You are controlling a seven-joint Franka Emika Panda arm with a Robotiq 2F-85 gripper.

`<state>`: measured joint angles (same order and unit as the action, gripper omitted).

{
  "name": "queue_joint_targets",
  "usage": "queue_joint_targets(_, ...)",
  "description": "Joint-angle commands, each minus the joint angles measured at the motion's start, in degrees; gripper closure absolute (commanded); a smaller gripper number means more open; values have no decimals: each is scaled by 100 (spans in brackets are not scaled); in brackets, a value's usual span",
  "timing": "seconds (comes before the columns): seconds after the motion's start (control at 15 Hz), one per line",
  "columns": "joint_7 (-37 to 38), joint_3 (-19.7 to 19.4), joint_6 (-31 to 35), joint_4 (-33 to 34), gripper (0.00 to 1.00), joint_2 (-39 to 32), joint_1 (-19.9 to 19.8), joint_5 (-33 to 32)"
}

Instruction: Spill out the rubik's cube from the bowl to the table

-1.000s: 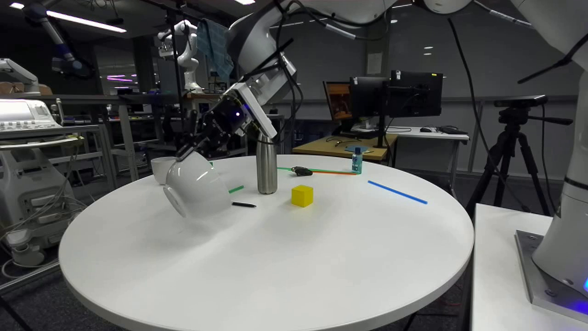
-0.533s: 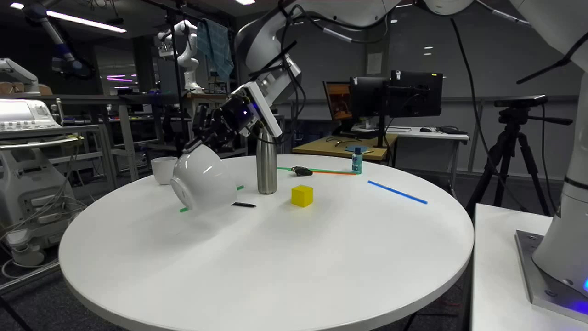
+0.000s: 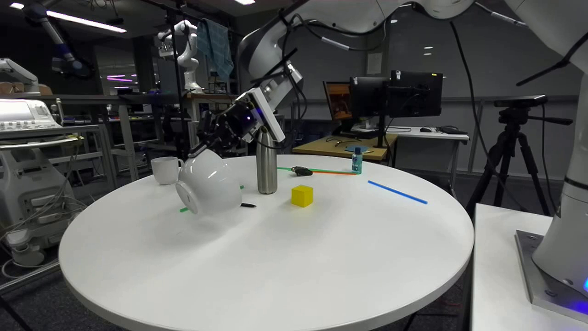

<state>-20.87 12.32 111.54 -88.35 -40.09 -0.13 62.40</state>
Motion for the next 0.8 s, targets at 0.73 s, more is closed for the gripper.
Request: queue_joint_targets(0.73, 16, 19, -1047, 950, 97, -775, -107, 491)
